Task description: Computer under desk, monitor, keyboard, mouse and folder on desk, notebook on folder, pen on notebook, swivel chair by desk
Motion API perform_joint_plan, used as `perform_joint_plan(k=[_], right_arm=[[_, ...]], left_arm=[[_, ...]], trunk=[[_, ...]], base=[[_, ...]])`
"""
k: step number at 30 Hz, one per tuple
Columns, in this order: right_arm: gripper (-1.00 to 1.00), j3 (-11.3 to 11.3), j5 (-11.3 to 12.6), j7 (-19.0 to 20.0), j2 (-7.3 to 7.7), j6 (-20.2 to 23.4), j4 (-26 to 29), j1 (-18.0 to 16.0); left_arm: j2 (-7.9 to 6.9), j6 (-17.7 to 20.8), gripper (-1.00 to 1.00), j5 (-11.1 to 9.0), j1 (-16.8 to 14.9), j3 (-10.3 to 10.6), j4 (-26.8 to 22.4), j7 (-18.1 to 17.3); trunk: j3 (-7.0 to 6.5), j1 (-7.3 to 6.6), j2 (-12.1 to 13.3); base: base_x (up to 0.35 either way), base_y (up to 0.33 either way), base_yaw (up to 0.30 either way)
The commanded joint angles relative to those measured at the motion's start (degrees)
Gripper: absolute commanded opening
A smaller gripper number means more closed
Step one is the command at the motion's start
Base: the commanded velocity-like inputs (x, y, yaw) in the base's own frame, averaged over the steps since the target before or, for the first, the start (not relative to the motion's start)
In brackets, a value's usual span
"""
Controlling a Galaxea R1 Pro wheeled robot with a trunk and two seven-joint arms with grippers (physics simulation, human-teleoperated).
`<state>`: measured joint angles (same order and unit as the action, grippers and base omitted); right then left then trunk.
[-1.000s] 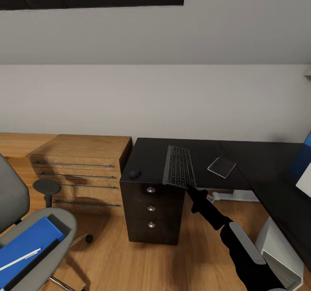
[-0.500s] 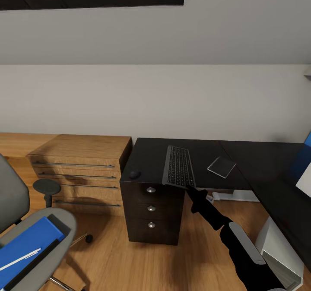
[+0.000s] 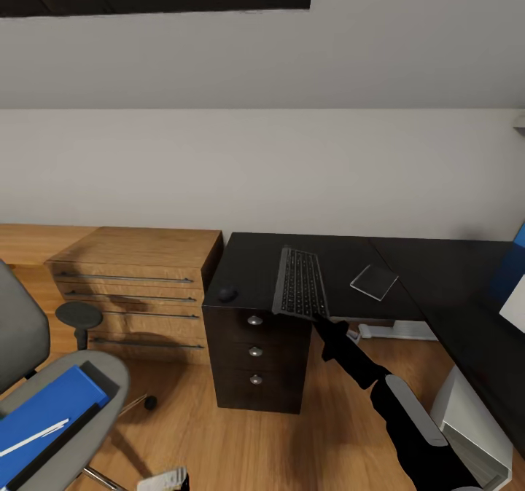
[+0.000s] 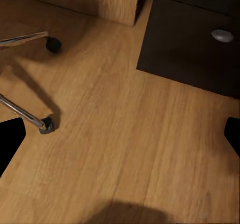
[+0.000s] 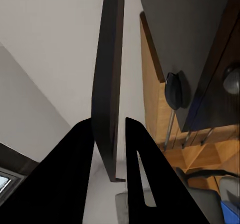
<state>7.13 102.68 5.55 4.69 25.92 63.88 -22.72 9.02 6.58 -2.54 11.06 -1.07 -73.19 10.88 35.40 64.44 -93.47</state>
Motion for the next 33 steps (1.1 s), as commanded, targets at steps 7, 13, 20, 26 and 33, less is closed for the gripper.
perform_joint_plan(k=[7,13,20,26,33], right_arm=[[-1.00,2.91,-9.01,0.08,-0.36,-0.23,-0.07,-0.04],[-1.00,3.44,-11.41,0.08,-0.77,-0.25,-0.06,-0.04],[-1.00,3.38,-11.56,0.13,-0.82,-0.21,-0.33,-0.04],[-1.00,4.75,-11.78,0.01,-1.14,-0.25,-0.58,-0.04],[-1.00,5.76,-11.80,-0.01,-1.26,-0.32,-0.60,-0.04]], left_arm=[[0.04,14.79,1.00,-0.43,0.02,2.09,-9.67,0.03],[-0.16,15.98,1.00,-0.45,0.02,2.68,-8.72,-0.05],[-0.22,16.00,1.00,-0.45,0.02,2.74,-7.41,0.02],[-0.23,15.88,1.00,-0.33,0.02,2.74,-6.27,0.05],[-0.23,15.85,1.00,-0.28,0.02,2.82,-5.32,0.07]], trunk=[[0.04,0.00,-0.03],[0.04,0.00,-0.03],[0.04,0.00,-0.03],[0.04,0.00,-0.03],[0.04,0.00,-0.03]], base=[[0.000,0.000,0.000],[0.000,0.000,0.000],[0.000,0.000,0.000],[0.011,0.000,0.000],[0.193,0.000,0.000]])
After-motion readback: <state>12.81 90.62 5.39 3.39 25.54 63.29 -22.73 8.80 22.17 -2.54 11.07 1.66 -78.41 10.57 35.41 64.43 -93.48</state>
